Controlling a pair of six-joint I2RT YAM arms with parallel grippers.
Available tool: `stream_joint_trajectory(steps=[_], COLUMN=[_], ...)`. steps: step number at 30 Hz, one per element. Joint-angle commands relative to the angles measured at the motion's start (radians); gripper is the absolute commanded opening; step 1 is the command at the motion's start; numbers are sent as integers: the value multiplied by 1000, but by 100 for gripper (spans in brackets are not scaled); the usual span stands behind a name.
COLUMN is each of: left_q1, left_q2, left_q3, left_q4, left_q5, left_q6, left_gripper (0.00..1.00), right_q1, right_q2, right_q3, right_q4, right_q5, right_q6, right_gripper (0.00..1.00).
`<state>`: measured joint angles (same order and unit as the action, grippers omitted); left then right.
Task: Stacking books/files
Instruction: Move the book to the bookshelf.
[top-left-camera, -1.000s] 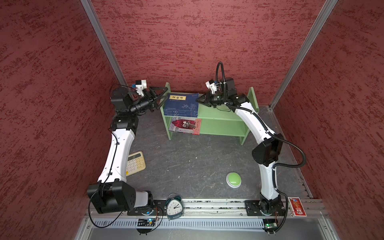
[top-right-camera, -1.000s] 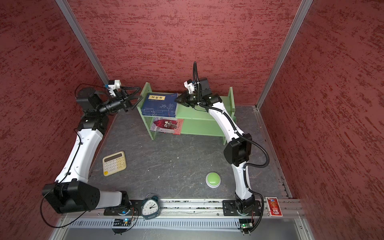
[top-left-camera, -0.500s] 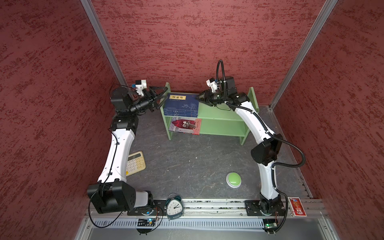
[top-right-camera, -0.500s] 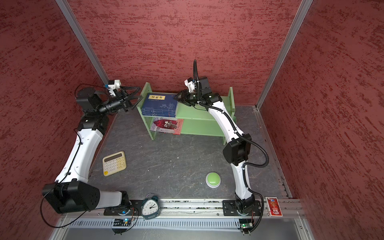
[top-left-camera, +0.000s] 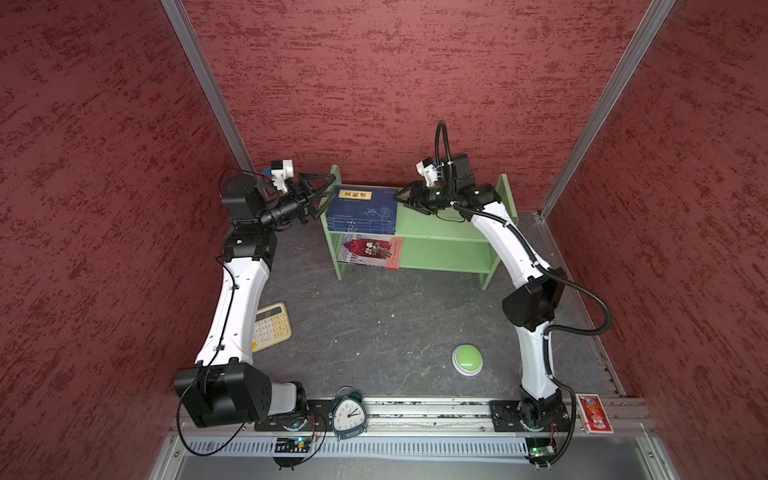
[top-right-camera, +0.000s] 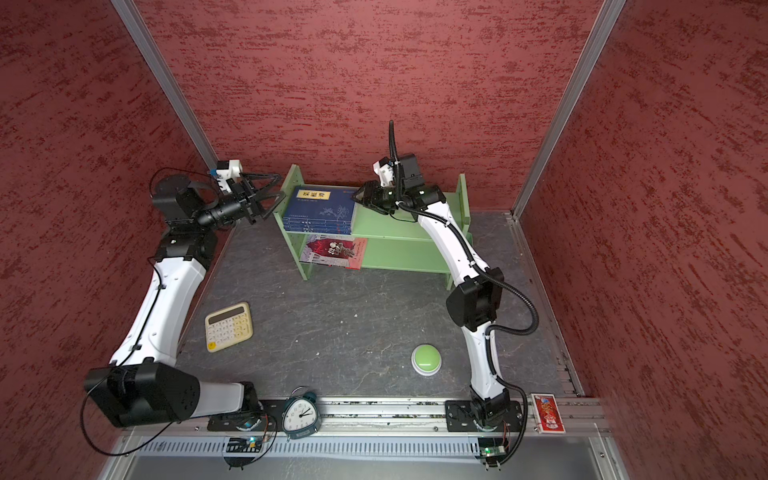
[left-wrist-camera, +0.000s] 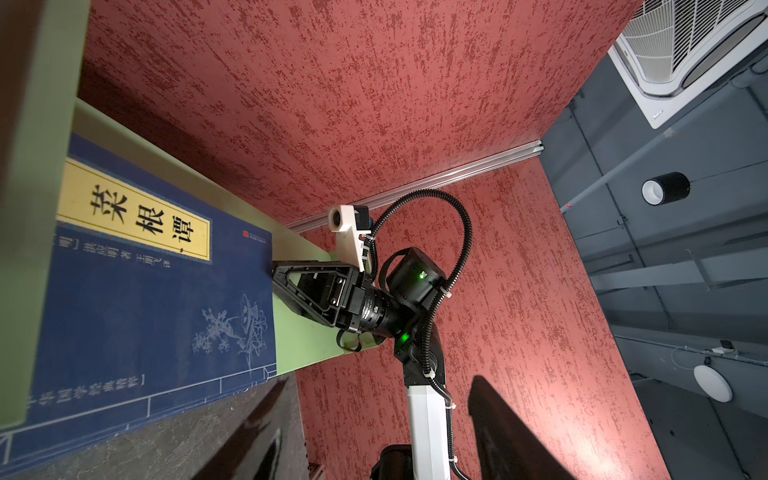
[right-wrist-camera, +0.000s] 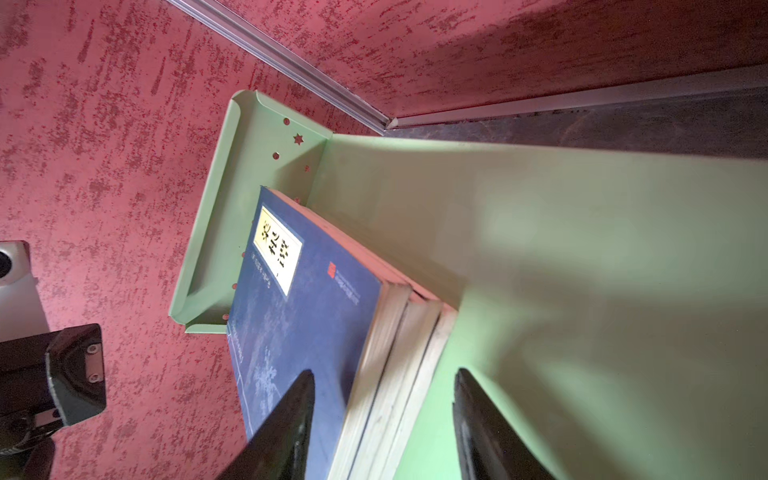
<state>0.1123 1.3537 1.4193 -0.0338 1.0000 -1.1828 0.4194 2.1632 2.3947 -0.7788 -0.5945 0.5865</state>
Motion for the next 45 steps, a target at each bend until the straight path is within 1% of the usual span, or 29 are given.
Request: stream_joint_trajectory(steps=[1, 3, 4, 9, 11, 12, 14, 16, 20, 21, 22, 23, 25, 26, 28, 29, 32, 36, 40, 43, 45], left_q1=[22, 36, 46, 74, 78, 78, 85, 92, 98, 101, 101, 101, 102, 101, 98, 96, 87, 58, 5, -46, -71], left_q2=[-35, -49, -57, -115, -142, -151, -170, -184, -188, -186, -183, -180, -171, -167, -160, -157, -149, -126, -97, -68, -46], left_q3=[-27, -53, -68, -152, -188, -204, -251, -307, -404, -420, -435, -448, -467, -474, -488, -496, -521, -554, -576, -578, -574], left_q4=[-70, -119, -147, -187, -216, -232, -257, -264, -273, -272, -275, -271, -253, -248, -239, -245, -267, -331, -363, -375, -376], left_q5=[22, 36, 38, 39, 32, 31, 32, 34, 34, 32, 24, 20, 19, 16, 15, 11, 17, 11, 12, 12, 8], left_q6=[70, 111, 132, 205, 252, 274, 311, 319, 344, 353, 362, 366, 371, 371, 377, 384, 431, 520, 605, 668, 681], left_gripper=[68, 68, 68, 69, 71, 71, 73, 73, 73, 73, 73, 73, 73, 73, 73, 73, 73, 73, 73, 73, 73], right_q1=[16, 36, 42, 62, 84, 91, 120, 166, 277, 301, 325, 345, 362, 366, 370, 374, 381, 380, 380, 372, 366], right_q2=[-128, -222, -278, -562, -684, -732, -835, -913, -1009, -1013, -1013, -1014, -1010, -994, -946, -914, -818, -701, -596, -546, -508], right_q3=[-10, -109, -181, -540, -716, -789, -948, -1081, -1309, -1347, -1390, -1446, -1582, -1645, -1727, -1746, -1750, -1712, -1696, -1685, -1653], right_q4=[-46, -29, 8, 175, 255, 292, 361, 409, 506, 519, 542, 598, 789, 896, 1055, 1105, 1213, 1282, 1367, 1429, 1446], right_q5=[92, 150, 161, 197, 187, 167, 143, 133, 178, 201, 232, 255, 249, 246, 248, 255, 258, 265, 281, 299, 291], right_q6=[-88, -132, -140, -128, -127, -120, -122, -146, -151, -151, -144, -114, -5, 54, 140, 167, 221, 280, 347, 391, 394], right_gripper=[54, 54, 54, 51, 49, 47, 38, 36, 27, 26, 23, 22, 21, 18, 16, 15, 15, 13, 9, 9, 9])
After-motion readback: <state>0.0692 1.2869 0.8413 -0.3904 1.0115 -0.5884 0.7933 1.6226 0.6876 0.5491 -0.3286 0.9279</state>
